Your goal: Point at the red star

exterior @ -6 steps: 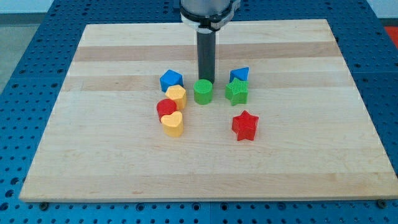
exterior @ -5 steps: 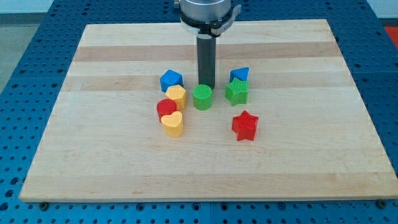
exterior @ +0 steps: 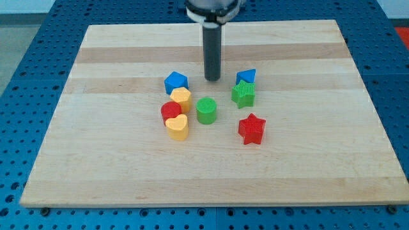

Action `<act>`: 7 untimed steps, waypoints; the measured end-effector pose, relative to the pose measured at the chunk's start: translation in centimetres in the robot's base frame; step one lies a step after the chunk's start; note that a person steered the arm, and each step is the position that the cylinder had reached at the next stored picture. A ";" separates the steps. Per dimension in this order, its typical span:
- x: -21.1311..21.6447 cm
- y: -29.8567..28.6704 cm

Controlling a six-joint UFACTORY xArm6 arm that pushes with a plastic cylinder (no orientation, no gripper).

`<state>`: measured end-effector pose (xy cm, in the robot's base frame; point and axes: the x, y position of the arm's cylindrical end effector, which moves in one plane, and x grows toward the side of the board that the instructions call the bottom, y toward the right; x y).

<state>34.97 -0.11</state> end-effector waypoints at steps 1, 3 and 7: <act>-0.5 0.0; -1.4 6.0; 4.0 18.2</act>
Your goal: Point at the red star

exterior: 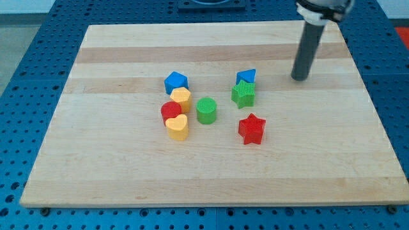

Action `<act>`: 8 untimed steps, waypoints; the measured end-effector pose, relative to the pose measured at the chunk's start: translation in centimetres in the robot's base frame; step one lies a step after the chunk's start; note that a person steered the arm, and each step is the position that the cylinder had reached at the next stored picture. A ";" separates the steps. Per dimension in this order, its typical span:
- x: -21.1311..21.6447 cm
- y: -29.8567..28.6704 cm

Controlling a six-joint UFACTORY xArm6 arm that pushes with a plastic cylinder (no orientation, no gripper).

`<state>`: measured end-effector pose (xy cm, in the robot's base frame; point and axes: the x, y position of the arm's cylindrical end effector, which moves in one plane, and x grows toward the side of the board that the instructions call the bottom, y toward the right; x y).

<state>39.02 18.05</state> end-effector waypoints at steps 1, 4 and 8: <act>5.3 0.8; 13.5 0.8; 16.0 -8.4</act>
